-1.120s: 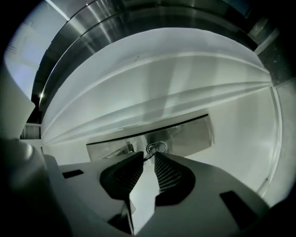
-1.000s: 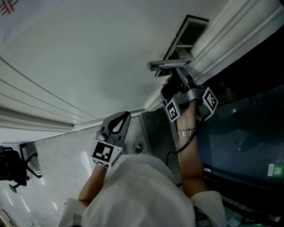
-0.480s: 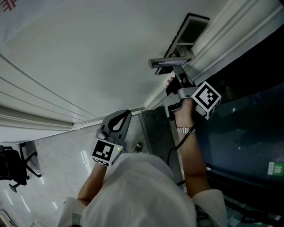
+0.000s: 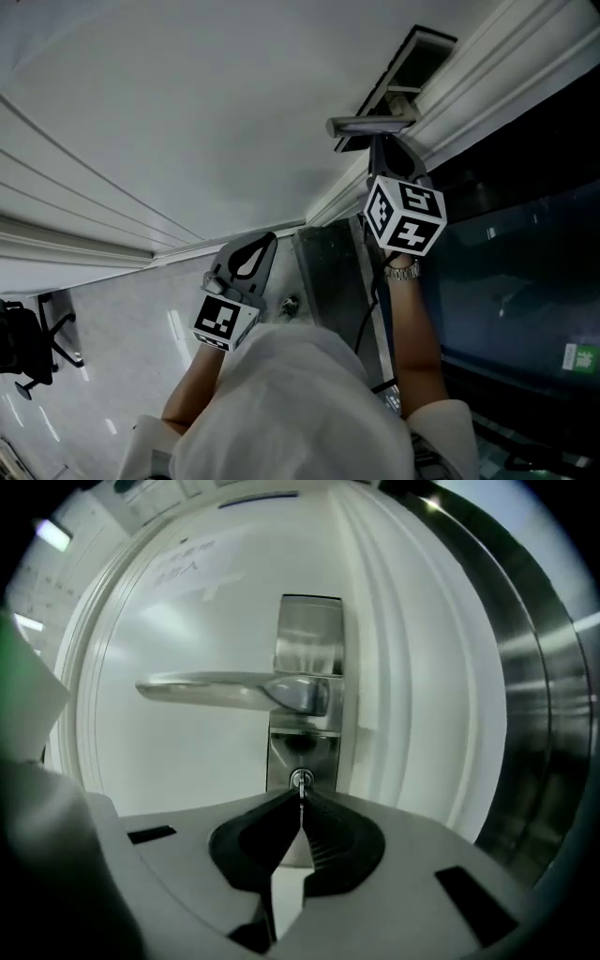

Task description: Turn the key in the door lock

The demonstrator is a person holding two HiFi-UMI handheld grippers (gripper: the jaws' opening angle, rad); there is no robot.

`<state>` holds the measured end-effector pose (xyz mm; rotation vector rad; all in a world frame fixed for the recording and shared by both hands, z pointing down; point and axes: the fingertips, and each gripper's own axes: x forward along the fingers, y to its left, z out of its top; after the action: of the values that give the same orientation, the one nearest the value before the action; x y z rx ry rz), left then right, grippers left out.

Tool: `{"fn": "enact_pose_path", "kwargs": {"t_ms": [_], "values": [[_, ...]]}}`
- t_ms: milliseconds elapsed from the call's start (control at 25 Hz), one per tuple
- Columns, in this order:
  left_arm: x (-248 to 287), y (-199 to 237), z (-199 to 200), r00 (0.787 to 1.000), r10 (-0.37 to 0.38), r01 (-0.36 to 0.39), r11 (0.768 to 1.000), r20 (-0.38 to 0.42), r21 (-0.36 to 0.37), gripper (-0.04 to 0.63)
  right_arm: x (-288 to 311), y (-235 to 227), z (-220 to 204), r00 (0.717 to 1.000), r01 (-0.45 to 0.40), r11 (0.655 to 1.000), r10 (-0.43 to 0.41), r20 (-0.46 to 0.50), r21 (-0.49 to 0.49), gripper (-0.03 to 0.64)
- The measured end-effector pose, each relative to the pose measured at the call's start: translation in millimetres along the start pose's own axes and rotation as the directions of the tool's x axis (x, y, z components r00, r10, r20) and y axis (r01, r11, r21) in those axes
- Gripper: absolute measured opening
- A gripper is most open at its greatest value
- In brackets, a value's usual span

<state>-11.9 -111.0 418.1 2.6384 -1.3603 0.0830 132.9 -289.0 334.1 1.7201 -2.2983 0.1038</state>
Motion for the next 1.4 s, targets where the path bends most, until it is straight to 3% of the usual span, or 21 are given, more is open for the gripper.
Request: {"fn": "enact_pose_path", "kwargs": {"t_ms": [80, 120, 200, 240, 280, 320, 400, 480, 560, 600, 640, 680, 760, 800, 880, 920, 1000, 1080, 1160, 1280, 1400], "values": [[-1.5, 0.9, 0.3, 1.000, 0.000, 0.000, 1.000, 0.001, -0.001, 0.006, -0.1, 1.8, 1.0, 0.999, 0.049, 0.975, -0.051, -0.005, -0.215, 0.006], [-2.3, 1.3, 0.7, 1.000, 0.000, 0.000, 1.000, 0.002, -0.001, 0.006, -0.3, 3.3, 1.3, 0.997, 0.078, 0.935, -0.080, 0.007, -0.347, 0.006], [-3.0, 1.4, 1.8, 1.000, -0.001, 0.001, 1.000, 0.005, 0.000, 0.006, -0.9, 5.4, 0.2, 0.989, 0.139, 0.793, -0.137, 0.049, -0.593, 0.006], [-3.0, 1.2, 2.4, 1.000, -0.003, 0.003, 1.000, 0.008, 0.000, 0.006, -1.7, 6.5, -0.5, 0.986, 0.159, 0.730, -0.147, 0.074, -0.664, 0.006], [-3.2, 0.7, 3.1, 1.000, -0.005, 0.005, 1.000, 0.010, -0.001, 0.006, -3.6, 8.4, 0.1, 0.986, 0.163, 0.710, -0.133, 0.097, -0.685, 0.006], [-3.6, 0.1, 4.0, 1.000, -0.007, 0.007, 1.000, 0.012, -0.002, 0.006, -8.0, 11.3, 2.8, 0.988, 0.150, 0.738, -0.093, 0.121, -0.658, 0.008], [-5.2, -0.6, 5.8, 1.000, -0.009, 0.009, 1.000, 0.016, -0.003, 0.006, -23.0, 15.9, 12.9, 0.984, 0.091, 0.854, 0.001, 0.177, -0.512, 0.029], [-5.5, 0.2, 6.1, 1.000, -0.011, 0.011, 1.000, 0.016, -0.003, 0.006, -34.1, 13.7, 19.9, 0.980, 0.024, 0.943, 0.044, 0.194, -0.333, 0.071], [-4.3, 0.4, 3.8, 1.000, -0.012, 0.012, 1.000, 0.011, -0.004, 0.006, -38.3, 10.5, 21.6, 0.979, -0.088, 0.994, 0.099, 0.179, -0.070, 0.081], [-3.9, -0.4, 2.6, 1.000, -0.014, 0.014, 1.000, 0.008, -0.005, 0.006, -39.7, 9.2, 21.6, 0.974, -0.159, 0.982, 0.139, 0.181, 0.100, 0.082], [-3.8, -1.7, 2.2, 1.000, -0.016, 0.016, 1.000, 0.007, -0.006, 0.006, -40.8, 7.4, 21.5, 0.965, -0.227, 0.935, 0.177, 0.194, 0.274, 0.084], [-3.8, -3.1, 2.4, 1.000, -0.019, 0.019, 1.000, 0.007, -0.007, 0.006, -41.5, 4.6, 20.9, 0.954, -0.285, 0.855, 0.208, 0.217, 0.433, 0.083], [-4.1, -5.5, 3.9, 1.000, -0.022, 0.022, 1.000, 0.009, -0.003, 0.006, -40.7, -3.2, 16.3, 0.935, -0.355, 0.629, 0.235, 0.266, 0.692, 0.084], [-4.1, -6.1, 4.4, 1.000, -0.022, 0.022, 1.000, 0.010, 0.000, 0.006, -38.9, -6.6, 11.3, 0.929, -0.367, 0.477, 0.232, 0.289, 0.798, 0.083], [-4.0, -5.7, 4.4, 1.000, -0.018, 0.018, 1.000, 0.011, 0.003, 0.006, -32.2, -9.1, -0.6, 0.918, -0.370, 0.175, 0.220, 0.330, 0.913, 0.083], [-3.9, -5.0, 4.0, 1.000, -0.014, 0.014, 1.000, 0.011, 0.002, 0.006, -27.9, -8.5, -6.3, 0.915, -0.361, 0.064, 0.216, 0.341, 0.930, 0.084], [-4.3, -3.7, 3.1, 1.000, -0.006, 0.006, 1.000, 0.011, -0.001, 0.006, -20.9, -8.2, -15.0, 0.918, -0.335, -0.082, 0.195, 0.345, 0.939, 0.083], [-6.6, -2.2, 2.6, 1.000, 0.003, -0.003, 1.000, 0.011, -0.004, 0.006, -15.9, -12.8, -18.1, 0.924, -0.327, -0.149, 0.160, 0.349, 0.933, 0.083], [-9.3, 0.2, 2.6, 1.000, 0.013, -0.013, 1.000, 0.011, -0.007, 0.006, -11.4, -15.6, -13.6, 0.925, -0.330, -0.155, 0.145, 0.352, 0.931, 0.083], [-10.2, 3.6, 1.4, 1.000, 0.026, -0.026, 1.000, 0.008, -0.012, 0.006, -1.9, -17.2, -8.9, 0.931, -0.315, -0.099, 0.162, 0.328, 0.944, 0.060], [-8.2, 6.1, 0.0, 1.000, 0.029, -0.029, 1.000, 0.004, -0.010, 0.006, 1.9, -18.6, -8.2, 0.942, -0.295, 0.025, 0.178, 0.286, 0.955, 0.012]]}}
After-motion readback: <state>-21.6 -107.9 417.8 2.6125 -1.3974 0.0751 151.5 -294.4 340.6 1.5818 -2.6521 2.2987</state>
